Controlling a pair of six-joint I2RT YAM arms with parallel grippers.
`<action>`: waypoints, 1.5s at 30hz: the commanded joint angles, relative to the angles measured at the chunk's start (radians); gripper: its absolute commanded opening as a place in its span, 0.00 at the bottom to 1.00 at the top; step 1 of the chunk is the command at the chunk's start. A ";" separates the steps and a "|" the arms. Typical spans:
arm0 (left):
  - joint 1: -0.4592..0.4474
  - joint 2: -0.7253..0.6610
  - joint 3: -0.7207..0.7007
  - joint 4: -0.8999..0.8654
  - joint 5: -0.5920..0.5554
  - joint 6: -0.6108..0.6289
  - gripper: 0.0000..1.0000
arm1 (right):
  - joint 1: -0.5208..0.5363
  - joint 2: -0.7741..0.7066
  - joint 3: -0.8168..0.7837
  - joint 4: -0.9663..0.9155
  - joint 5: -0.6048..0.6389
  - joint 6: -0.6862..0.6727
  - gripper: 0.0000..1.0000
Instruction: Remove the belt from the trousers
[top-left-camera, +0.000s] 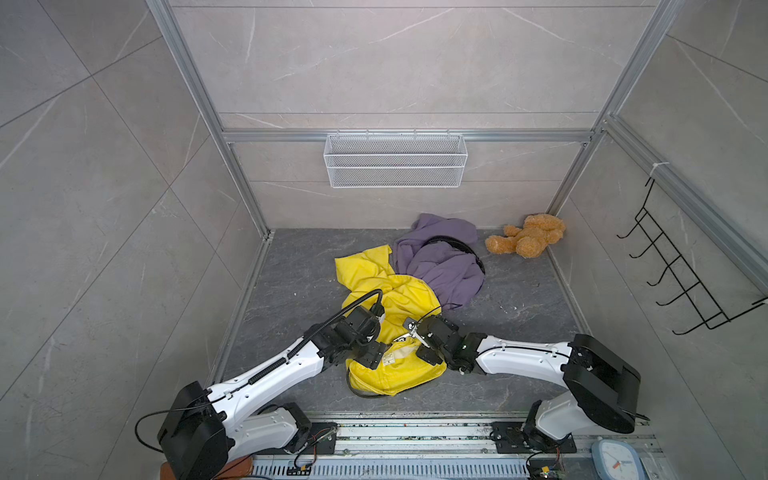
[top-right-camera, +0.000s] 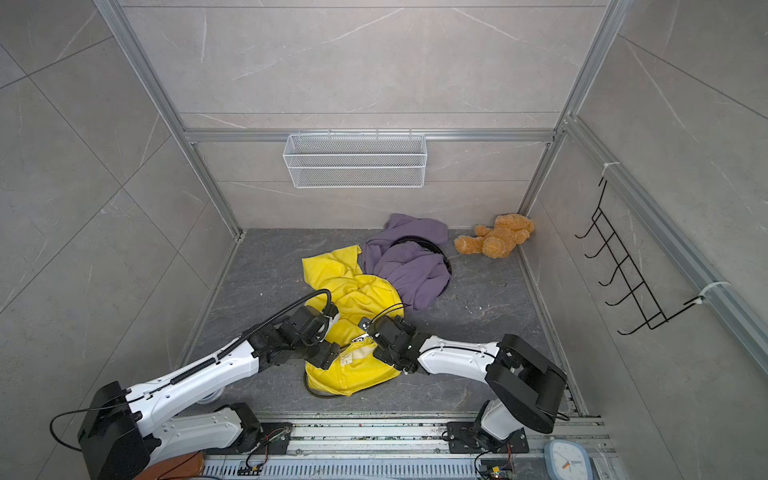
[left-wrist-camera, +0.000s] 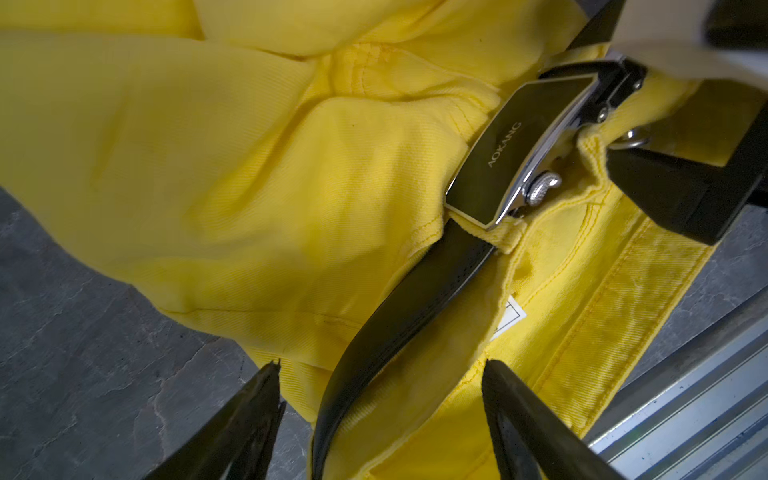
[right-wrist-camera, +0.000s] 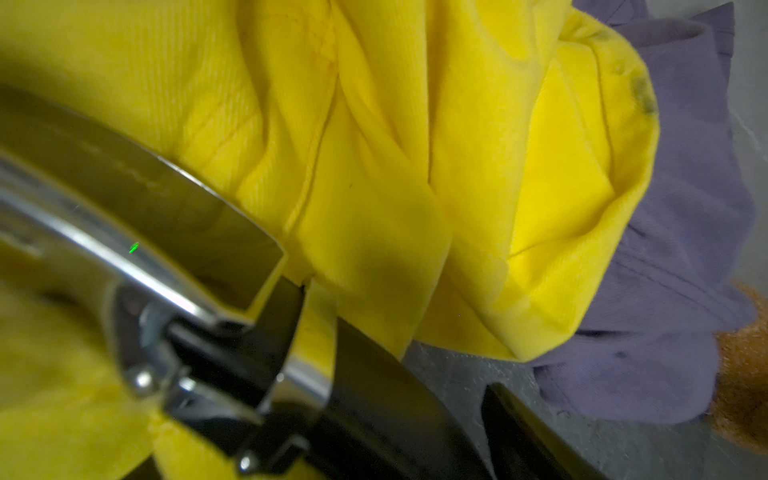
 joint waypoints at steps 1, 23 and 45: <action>0.012 0.014 0.030 0.042 0.027 0.045 0.76 | -0.010 -0.017 -0.008 -0.014 -0.008 0.005 0.89; 0.048 0.154 0.050 0.042 0.093 0.119 0.64 | -0.009 -0.030 -0.007 -0.016 -0.010 0.006 0.89; -0.104 -0.100 0.076 0.097 -0.284 0.167 0.00 | -0.010 -0.392 0.132 -0.232 -0.195 0.010 0.95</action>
